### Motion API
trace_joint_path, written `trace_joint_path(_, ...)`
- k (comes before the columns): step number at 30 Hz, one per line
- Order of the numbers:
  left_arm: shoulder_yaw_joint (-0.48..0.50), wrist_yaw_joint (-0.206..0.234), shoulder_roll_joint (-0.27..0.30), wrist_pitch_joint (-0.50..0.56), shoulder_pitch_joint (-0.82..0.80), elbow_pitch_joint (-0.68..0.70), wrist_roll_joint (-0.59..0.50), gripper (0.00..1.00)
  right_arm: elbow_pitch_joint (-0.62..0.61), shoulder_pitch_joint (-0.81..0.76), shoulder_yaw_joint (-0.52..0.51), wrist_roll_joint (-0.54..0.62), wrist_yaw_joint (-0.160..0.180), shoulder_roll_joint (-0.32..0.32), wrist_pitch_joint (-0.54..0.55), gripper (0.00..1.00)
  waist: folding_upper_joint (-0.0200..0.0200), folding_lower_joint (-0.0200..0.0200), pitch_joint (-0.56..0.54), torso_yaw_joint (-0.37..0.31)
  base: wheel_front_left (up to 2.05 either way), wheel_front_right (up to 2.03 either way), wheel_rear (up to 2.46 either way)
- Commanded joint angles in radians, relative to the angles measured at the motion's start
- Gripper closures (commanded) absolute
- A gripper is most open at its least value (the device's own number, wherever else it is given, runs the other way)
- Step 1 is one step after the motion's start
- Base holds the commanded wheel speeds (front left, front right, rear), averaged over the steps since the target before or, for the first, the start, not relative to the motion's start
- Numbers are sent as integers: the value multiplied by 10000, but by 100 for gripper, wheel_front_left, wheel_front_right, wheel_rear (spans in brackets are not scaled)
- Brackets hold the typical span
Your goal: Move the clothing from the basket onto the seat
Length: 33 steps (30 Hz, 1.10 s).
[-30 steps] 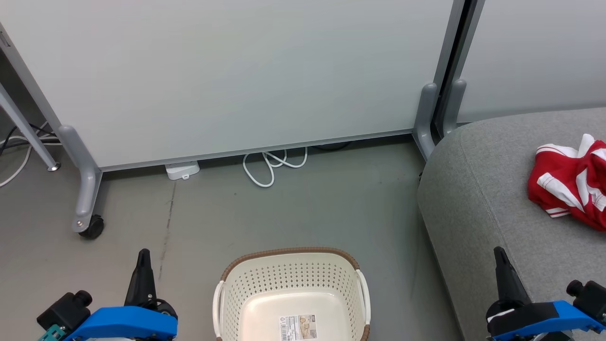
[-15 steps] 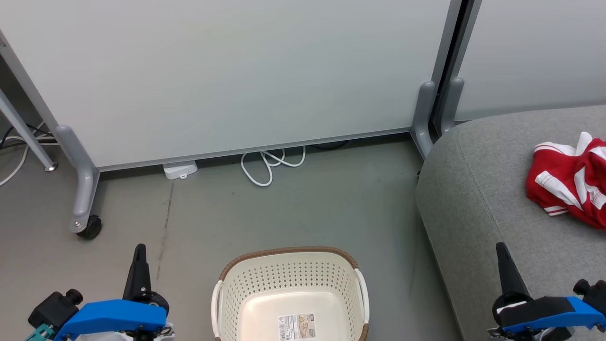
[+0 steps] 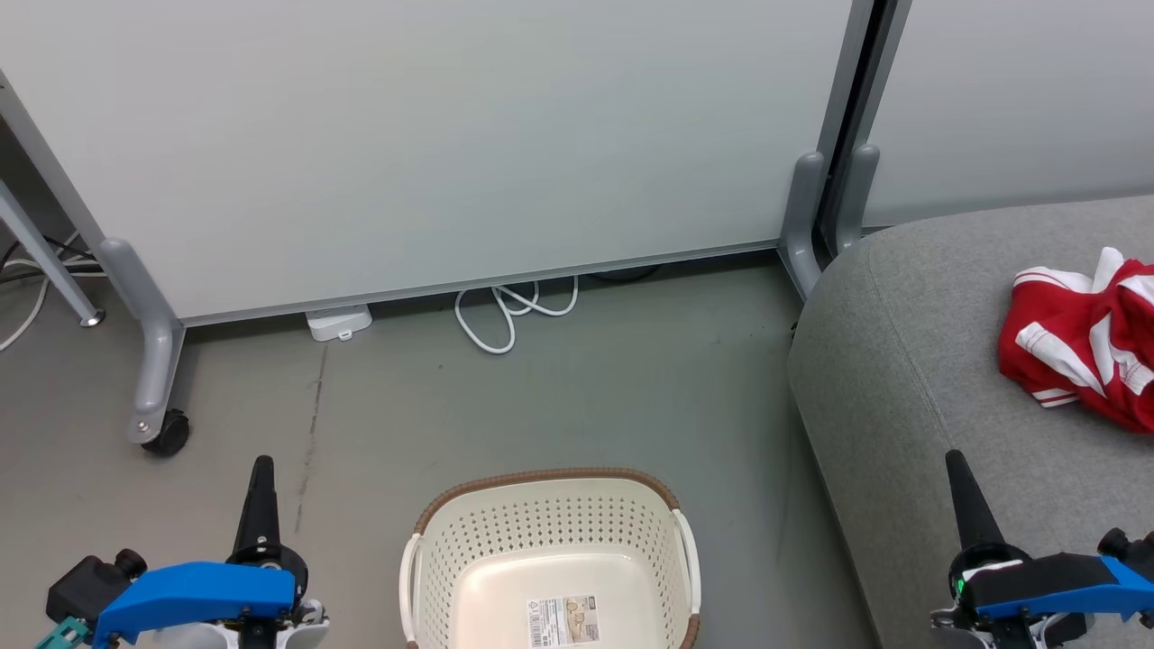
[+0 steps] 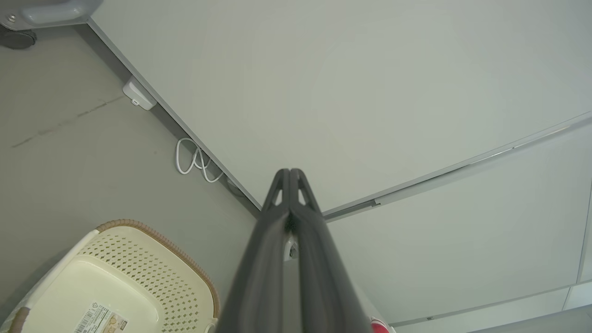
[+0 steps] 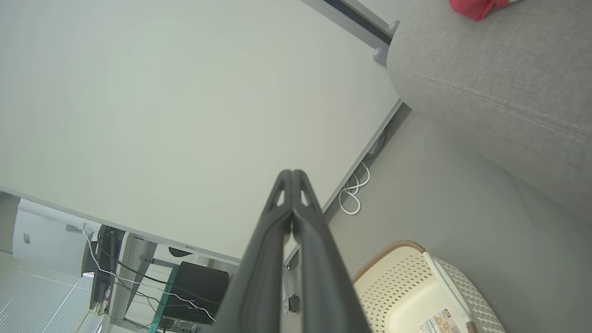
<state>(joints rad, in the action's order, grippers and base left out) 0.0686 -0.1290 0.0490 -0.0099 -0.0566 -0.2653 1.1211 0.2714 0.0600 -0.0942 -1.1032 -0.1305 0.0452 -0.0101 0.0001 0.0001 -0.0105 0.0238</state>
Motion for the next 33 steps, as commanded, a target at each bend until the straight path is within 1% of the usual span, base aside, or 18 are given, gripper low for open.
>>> trace_joint_path(1,78,-17,18,84,-257,119,299,100,-129,257,-31,-329,-3,62,78,100,-1,-1,4,-7,0,0,0)
trace_joint_path(33,332,-25,19,798,-456,185,3088,100,-228,429,-140,-3198,-3,73,797,100,-1,-1,75,-131,0,0,0)
